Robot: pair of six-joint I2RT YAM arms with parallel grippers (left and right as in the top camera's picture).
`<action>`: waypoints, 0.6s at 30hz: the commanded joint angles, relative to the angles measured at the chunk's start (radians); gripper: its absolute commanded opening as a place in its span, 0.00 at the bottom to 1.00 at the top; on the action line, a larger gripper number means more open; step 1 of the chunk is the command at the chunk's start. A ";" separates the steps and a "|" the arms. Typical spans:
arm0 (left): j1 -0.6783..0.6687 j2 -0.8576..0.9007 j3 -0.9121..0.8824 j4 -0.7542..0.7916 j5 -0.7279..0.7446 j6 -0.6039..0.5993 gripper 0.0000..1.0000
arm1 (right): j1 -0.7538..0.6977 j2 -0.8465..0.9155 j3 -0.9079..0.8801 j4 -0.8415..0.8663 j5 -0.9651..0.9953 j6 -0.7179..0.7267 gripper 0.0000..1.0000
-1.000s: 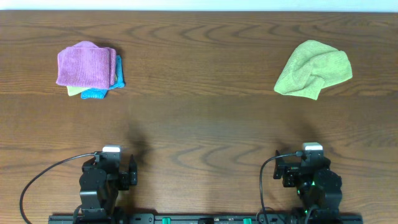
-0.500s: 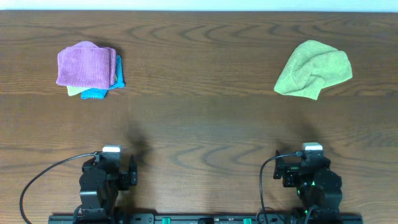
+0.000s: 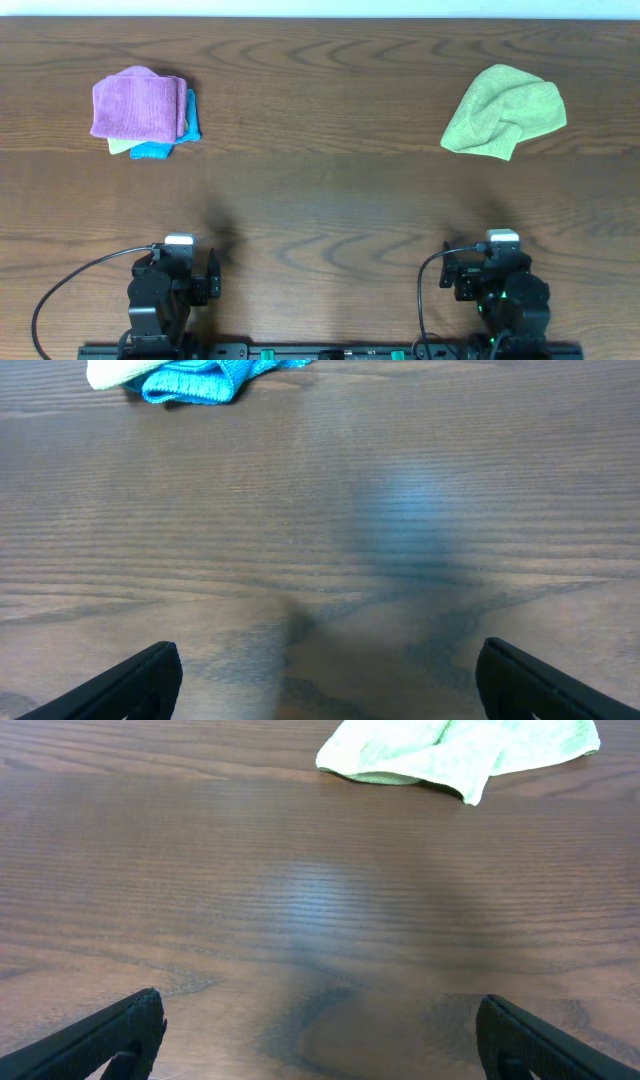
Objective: Fold the cloth
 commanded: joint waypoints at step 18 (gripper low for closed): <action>-0.003 -0.007 -0.012 -0.019 -0.007 0.014 0.95 | 0.003 -0.001 0.012 0.039 0.006 0.060 0.99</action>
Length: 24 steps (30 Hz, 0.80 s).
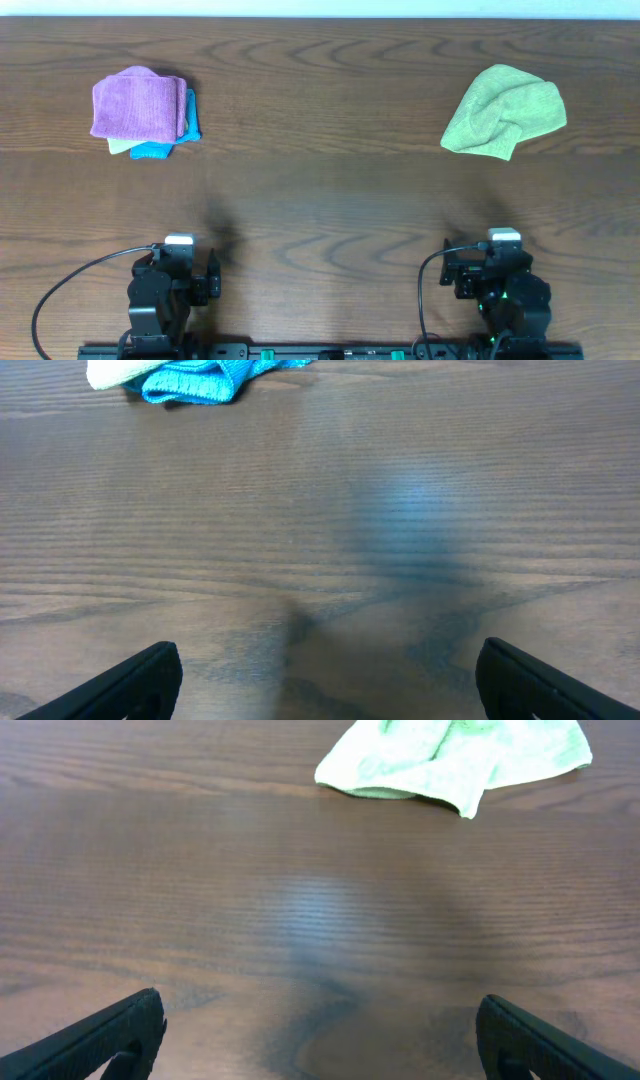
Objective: Fold the cloth
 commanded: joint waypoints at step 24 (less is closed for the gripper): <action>-0.003 -0.007 -0.012 -0.019 -0.007 0.014 0.95 | -0.145 0.840 0.714 0.013 0.117 0.247 0.99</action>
